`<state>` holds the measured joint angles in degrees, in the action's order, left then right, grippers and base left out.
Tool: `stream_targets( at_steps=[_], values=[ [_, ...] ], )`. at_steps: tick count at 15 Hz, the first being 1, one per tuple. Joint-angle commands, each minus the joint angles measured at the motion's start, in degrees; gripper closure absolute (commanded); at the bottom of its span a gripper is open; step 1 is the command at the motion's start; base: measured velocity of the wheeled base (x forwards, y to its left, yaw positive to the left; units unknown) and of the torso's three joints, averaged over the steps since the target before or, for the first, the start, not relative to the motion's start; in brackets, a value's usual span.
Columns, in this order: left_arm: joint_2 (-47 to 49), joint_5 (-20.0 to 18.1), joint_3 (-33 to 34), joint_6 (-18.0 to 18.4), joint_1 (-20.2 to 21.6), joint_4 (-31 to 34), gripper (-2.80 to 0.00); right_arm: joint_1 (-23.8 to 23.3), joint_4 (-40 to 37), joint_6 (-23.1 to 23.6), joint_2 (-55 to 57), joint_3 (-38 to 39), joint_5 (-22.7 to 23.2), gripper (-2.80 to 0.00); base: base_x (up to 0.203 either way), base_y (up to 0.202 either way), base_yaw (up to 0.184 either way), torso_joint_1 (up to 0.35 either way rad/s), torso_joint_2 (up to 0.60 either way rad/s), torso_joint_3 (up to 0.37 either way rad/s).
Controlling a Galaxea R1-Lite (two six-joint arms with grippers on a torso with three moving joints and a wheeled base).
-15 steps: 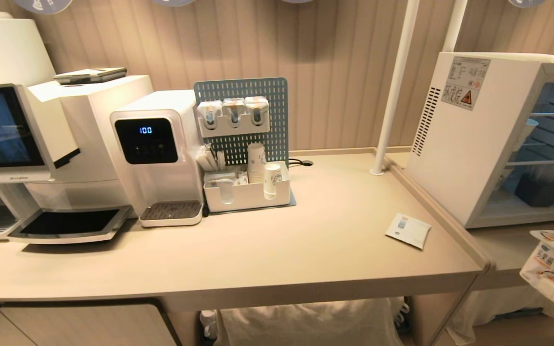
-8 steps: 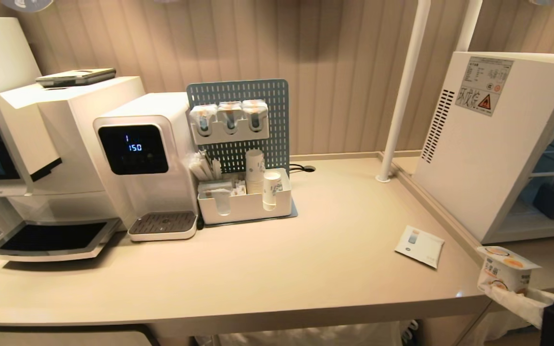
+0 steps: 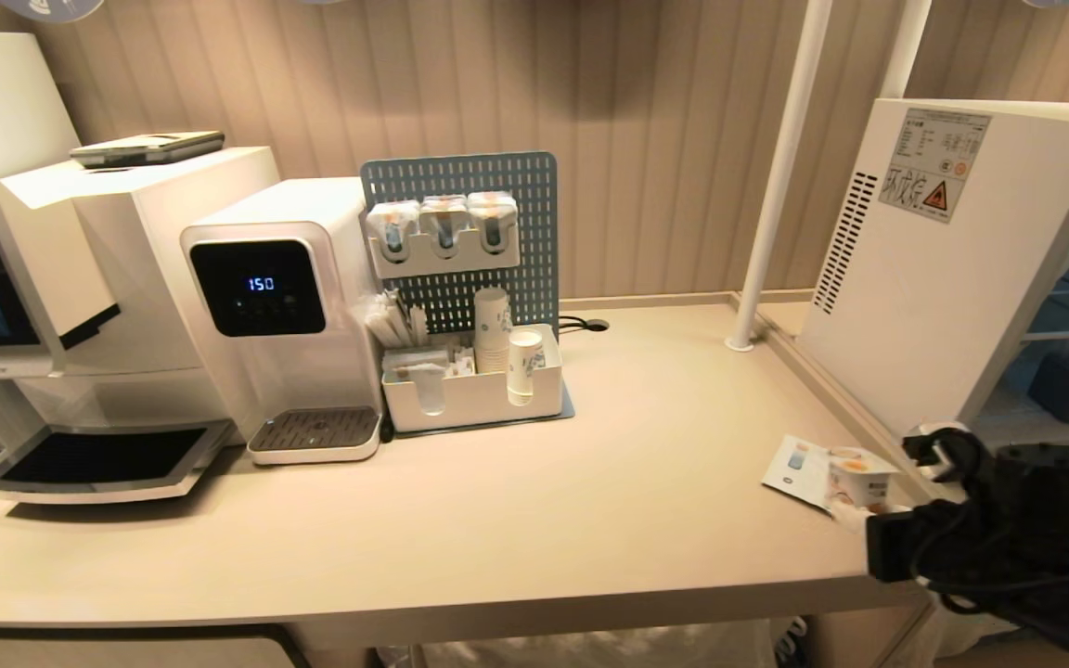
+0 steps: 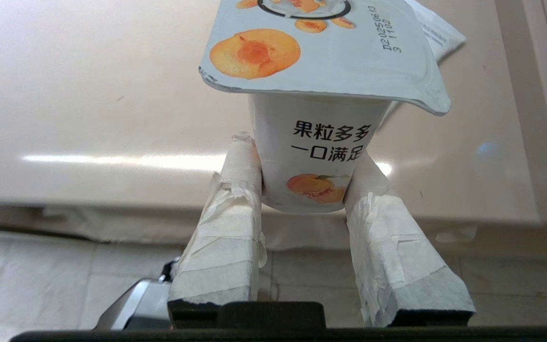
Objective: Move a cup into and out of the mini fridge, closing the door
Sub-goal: Place the yoghurt on the table
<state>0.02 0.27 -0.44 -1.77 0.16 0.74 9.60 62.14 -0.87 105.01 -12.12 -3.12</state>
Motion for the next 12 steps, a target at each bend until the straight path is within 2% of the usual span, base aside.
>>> stream_targets(
  at_steps=[1, 3, 6, 9, 12],
  values=[
    [0.1, 0.1, 0.0, 0.0, 0.0, 0.0, 0.0, 4.5, 15.6, -0.2, 21.7, -5.6, -8.1, 0.0, 0.0, 0.0, 0.0, 0.0, 0.0, 0.0],
    [0.0, 0.1, 0.0, 0.0, 0.0, 0.0, 0.0, 7.1, 21.3, 1.1, 28.6, -16.3, -14.5, 0.0, 0.0, 0.0, 0.0, 0.0, 0.0, 0.0],
    [0.0, 0.1, 0.0, -0.1, 0.0, 0.0, 0.0, 9.4, 17.6, 3.4, 32.1, -26.8, -18.3, 0.0, 0.0, 0.0, 0.0, 0.0, 0.0, 0.0],
    [0.1, 0.1, 0.0, -0.1, 0.0, 0.0, 0.0, 11.7, 12.7, 3.6, 36.2, -30.7, -23.2, 0.0, 0.0, 0.0, 0.0, 0.0, 0.0, 0.0],
    [0.0, 0.1, 0.0, -0.1, 0.0, 0.0, 0.0, 11.8, 12.0, 3.5, 39.3, -31.1, -23.9, 0.0, 0.0, 0.0, 0.0, 0.0, 0.0, 0.0]
  ],
)
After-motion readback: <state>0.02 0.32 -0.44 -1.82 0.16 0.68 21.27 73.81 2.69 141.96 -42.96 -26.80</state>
